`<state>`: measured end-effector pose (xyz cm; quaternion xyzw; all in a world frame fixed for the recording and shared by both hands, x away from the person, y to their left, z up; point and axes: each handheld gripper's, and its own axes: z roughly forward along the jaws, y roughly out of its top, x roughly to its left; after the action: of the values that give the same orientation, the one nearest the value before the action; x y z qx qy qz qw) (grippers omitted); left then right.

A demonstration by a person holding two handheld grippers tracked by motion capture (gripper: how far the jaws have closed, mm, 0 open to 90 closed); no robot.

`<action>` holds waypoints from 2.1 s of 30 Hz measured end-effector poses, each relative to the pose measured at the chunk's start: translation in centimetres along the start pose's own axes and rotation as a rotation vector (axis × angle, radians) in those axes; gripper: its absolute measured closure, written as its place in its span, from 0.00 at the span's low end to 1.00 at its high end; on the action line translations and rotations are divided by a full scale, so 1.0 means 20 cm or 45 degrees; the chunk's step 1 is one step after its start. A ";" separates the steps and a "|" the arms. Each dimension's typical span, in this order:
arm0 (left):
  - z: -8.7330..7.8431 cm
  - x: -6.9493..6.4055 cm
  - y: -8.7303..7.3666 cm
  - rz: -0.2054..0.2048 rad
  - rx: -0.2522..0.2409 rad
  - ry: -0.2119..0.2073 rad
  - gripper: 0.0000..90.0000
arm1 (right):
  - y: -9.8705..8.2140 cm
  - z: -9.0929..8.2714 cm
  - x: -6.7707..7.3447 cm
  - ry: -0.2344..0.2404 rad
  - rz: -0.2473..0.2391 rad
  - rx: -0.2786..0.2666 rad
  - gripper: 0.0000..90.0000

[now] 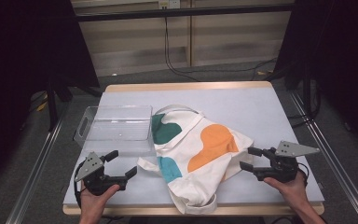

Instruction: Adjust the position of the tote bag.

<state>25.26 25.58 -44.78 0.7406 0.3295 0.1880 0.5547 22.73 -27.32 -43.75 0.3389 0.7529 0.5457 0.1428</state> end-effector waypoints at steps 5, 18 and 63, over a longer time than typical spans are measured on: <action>0.01 0.00 0.00 -0.013 0.007 -0.003 0.06 | 0.03 0.05 0.01 0.044 -0.012 0.044 0.39; 0.00 0.01 0.00 0.004 0.015 0.003 0.07 | 0.14 0.18 0.06 0.197 -0.056 0.106 0.47; -0.02 0.03 0.00 0.015 0.029 -0.005 0.09 | 0.44 0.75 0.17 0.449 -0.163 0.426 0.51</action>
<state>25.37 26.24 -44.68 0.7491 0.3260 0.1861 0.5459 32.15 -12.66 -40.54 0.2091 0.8660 0.4541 -0.0145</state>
